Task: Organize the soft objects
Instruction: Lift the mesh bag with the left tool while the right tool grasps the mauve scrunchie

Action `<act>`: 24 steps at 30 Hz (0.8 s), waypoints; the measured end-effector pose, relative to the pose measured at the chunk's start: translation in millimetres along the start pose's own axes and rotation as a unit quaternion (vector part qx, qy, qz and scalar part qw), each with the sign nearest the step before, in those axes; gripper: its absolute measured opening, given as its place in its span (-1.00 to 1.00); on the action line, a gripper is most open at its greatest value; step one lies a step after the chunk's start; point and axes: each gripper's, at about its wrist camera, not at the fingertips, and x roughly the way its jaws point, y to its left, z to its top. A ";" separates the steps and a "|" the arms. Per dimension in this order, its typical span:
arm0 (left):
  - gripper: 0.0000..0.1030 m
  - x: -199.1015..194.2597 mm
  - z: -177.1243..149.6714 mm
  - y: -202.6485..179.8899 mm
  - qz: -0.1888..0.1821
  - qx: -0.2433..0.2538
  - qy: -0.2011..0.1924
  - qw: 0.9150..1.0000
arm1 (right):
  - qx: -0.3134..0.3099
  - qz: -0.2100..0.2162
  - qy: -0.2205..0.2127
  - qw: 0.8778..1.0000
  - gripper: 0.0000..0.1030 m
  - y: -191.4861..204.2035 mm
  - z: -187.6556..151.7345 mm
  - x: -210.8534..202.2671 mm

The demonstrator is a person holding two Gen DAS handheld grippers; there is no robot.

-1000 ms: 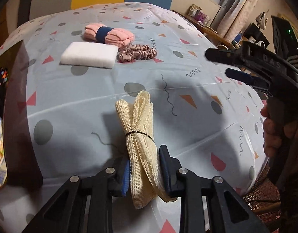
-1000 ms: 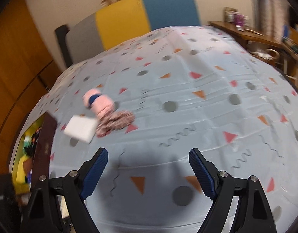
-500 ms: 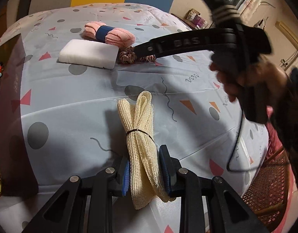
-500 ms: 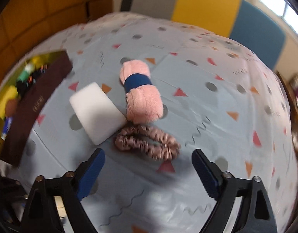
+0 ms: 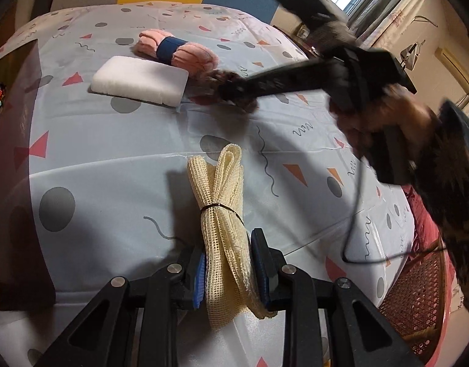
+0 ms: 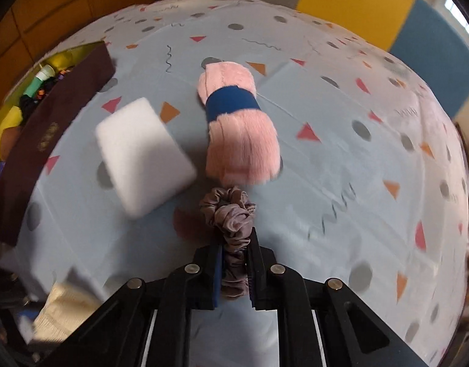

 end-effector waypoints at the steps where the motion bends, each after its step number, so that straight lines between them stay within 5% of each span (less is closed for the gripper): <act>1: -0.48 0.0 0.1 -0.4 0.001 0.001 -0.001 1.000 | 0.008 -0.002 -0.003 1.000 -0.74 1.1 -8.4 -6.8; 11: -0.49 -4.8 -3.8 -10.1 0.022 0.020 -0.001 1.000 | 0.089 -0.025 -0.002 0.996 -0.67 30.4 -113.8 -47.1; 16: -0.51 -7.3 -6.3 -18.6 0.043 0.039 -0.001 0.998 | 0.120 0.001 -0.026 0.992 -0.21 33.0 -135.6 -51.0; 18: -0.51 -7.2 -8.4 -19.3 0.049 0.044 -0.002 0.998 | 0.140 0.031 -0.038 0.989 0.38 29.2 -137.4 -49.7; 24: -0.51 -13.9 -15.6 -22.4 0.061 0.049 -0.006 0.997 | 0.186 0.072 -0.066 0.978 0.56 20.4 -136.7 -55.5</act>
